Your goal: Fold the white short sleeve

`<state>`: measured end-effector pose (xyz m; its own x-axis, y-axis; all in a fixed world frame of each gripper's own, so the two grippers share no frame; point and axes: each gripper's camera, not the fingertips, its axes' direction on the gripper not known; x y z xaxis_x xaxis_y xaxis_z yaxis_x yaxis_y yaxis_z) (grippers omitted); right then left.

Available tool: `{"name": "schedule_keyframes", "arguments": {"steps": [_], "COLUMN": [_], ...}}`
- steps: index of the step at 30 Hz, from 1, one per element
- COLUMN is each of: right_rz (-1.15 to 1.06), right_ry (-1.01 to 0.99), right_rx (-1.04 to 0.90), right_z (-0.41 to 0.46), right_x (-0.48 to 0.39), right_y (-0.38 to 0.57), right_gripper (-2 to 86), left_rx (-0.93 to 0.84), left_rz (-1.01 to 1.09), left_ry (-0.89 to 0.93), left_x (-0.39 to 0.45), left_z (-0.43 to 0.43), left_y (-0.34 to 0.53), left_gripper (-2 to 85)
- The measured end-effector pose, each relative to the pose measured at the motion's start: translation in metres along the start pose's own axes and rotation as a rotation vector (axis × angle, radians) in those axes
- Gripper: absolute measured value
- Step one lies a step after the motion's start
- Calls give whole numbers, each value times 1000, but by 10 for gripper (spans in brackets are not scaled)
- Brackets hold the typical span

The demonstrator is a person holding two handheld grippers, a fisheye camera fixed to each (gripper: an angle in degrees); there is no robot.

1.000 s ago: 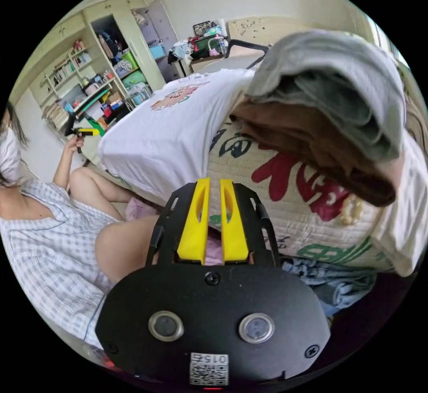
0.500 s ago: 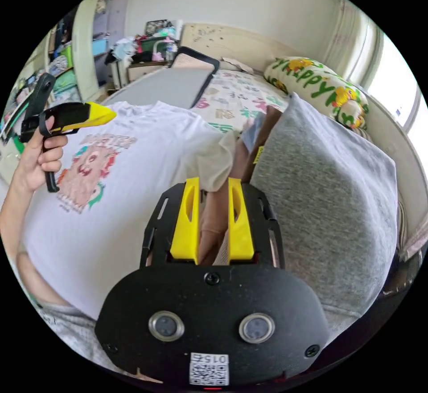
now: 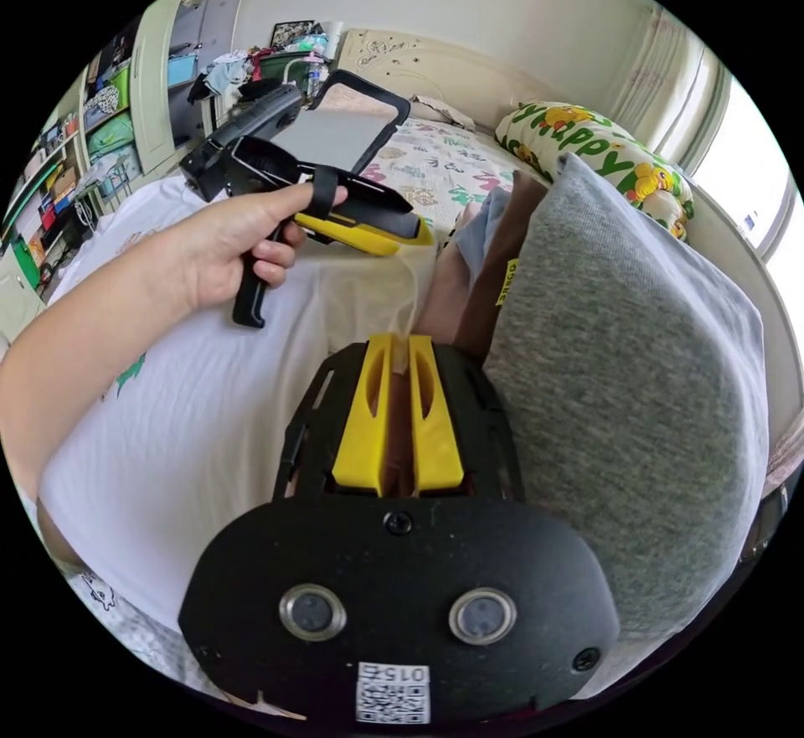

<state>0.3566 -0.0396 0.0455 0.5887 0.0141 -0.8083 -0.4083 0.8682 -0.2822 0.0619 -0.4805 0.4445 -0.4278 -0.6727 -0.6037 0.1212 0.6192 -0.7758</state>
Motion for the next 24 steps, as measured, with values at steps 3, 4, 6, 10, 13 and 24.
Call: {"name": "schedule_keyframes", "arguments": {"steps": [3, 4, 6, 10, 13, 24], "right_rz": [-10, -11, -16, -72, -217, -557], "right_ry": [2, 1, -7, -24, -26, -361], "right_rx": [9, 12, 38, 126, 199, 32], "right_z": [0, -1, -4, -16, -27, -19], "right_x": [-2, -2, -2, -8, -30, -62], "right_y": [-2, -3, -3, 0, 1, -8], "right_gripper": [21, 17, 2, -6, -8, -6], "left_rx": [39, 55, 92, 95, 86, -10], "left_rz": [26, 35, 66, 154, 215, 88], "left_ry": [-29, -35, -41, -99, -200, -327], "left_x": [3, 5, 14, 31, 37, -37], "left_z": [-1, -4, -18, -54, -94, -166], "left_y": [-4, -4, -6, 3, 31, 136], "left_gripper": [57, 48, 21, 7, 5, 52]}}
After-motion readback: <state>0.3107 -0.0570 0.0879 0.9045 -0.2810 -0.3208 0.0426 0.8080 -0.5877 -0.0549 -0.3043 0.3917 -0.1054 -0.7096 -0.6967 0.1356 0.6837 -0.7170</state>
